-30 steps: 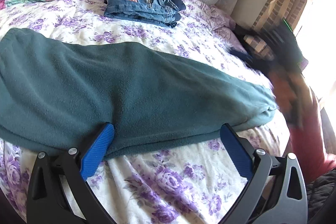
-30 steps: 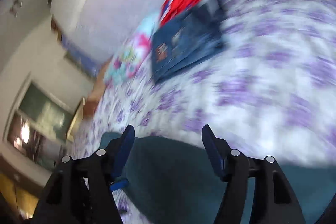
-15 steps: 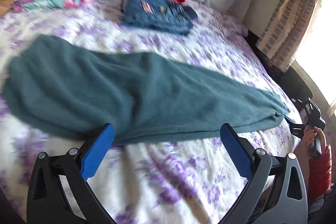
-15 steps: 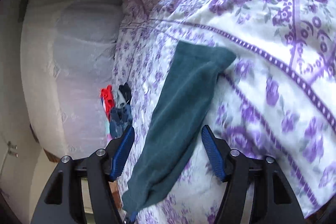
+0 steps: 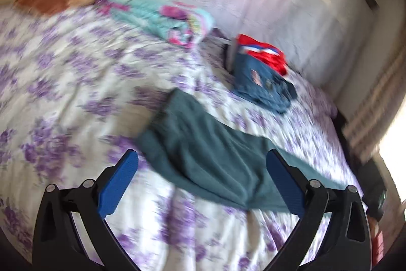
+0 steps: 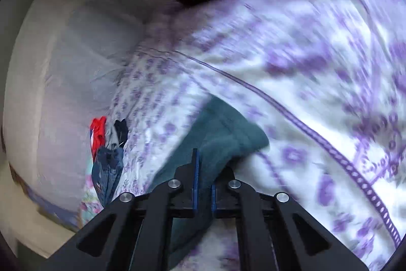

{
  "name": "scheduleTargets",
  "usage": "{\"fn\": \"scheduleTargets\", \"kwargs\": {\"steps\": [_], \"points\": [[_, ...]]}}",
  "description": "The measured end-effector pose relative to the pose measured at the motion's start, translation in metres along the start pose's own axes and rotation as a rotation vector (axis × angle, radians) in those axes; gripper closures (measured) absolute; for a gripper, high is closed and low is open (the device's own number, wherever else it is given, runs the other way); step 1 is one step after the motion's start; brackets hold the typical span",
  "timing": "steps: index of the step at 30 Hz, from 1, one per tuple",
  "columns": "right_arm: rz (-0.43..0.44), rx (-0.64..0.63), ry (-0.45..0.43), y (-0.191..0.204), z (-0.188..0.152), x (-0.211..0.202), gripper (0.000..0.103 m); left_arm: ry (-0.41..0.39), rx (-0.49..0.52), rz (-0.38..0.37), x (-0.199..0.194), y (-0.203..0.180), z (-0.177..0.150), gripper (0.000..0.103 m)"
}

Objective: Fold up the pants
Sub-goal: 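Grasp the leg cuff with the right gripper and fold it toward the waistband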

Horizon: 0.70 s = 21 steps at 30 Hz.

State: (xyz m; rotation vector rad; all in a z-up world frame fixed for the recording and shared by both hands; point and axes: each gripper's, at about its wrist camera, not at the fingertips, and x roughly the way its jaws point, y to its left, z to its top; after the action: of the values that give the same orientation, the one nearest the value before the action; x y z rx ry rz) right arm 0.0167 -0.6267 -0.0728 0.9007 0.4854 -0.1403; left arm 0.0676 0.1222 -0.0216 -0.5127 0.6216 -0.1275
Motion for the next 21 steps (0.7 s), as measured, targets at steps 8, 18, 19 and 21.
{"fn": "scheduleTargets", "kwargs": {"steps": [8,18,19,21], "points": [[0.133,-0.731,0.103,0.206,-0.090,0.023,0.096,-0.004,-0.218,0.014,-0.007,0.068,0.003,0.005],[0.090,-1.261,0.380,0.275,-0.275,0.080,0.093,0.008,0.063,0.202,0.001,0.041,-0.021,0.005],[0.080,-1.290,0.382,0.276,-0.279,0.080,0.089,0.009,0.092,0.225,0.003,0.037,-0.023,0.005],[0.103,-1.348,0.398,0.277,-0.284,0.071,0.051,0.017,0.142,0.262,0.006,0.029,-0.026,0.005]]}}
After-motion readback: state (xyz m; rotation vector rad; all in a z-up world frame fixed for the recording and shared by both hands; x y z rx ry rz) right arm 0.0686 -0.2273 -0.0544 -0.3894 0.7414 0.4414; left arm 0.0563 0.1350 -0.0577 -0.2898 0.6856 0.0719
